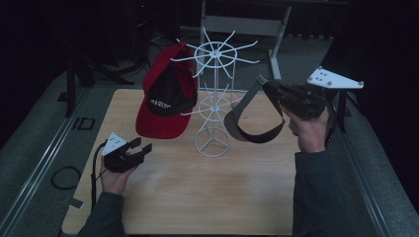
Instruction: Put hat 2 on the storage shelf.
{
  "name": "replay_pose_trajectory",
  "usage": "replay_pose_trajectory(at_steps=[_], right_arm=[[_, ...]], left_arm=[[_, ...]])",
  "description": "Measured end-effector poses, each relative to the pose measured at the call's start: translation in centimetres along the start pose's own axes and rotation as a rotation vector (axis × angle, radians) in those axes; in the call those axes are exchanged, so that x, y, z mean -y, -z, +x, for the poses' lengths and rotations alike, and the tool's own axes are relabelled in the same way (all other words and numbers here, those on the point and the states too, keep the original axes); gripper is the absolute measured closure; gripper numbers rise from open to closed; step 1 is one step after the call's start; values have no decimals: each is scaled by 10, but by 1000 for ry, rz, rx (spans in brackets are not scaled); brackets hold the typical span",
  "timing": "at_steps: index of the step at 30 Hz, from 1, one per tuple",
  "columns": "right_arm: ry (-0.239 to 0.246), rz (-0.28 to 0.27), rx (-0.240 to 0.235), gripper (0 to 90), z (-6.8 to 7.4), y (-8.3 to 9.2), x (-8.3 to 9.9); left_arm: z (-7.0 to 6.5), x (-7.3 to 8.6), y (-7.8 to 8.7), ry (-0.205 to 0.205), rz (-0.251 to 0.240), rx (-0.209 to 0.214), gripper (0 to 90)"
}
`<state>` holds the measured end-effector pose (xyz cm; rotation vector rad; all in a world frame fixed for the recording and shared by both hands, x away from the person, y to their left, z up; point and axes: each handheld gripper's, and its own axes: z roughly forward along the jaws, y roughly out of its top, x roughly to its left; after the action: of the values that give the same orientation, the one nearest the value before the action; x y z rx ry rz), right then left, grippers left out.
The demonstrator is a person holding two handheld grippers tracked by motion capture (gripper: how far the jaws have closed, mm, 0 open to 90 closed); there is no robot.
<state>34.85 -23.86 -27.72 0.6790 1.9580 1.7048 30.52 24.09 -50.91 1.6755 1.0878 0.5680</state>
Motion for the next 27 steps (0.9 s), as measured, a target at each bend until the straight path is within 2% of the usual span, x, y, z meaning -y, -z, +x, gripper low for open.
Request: replay_pose_trajectory(at_steps=[16,27], right_arm=[[-2,-19,-19,872,0,2,-14],[8,-34,-7,872,-3,7,-26]], left_arm=[[0,0,-1,-4,4,2,464],[0,0,-1,6,-7,4,472]])
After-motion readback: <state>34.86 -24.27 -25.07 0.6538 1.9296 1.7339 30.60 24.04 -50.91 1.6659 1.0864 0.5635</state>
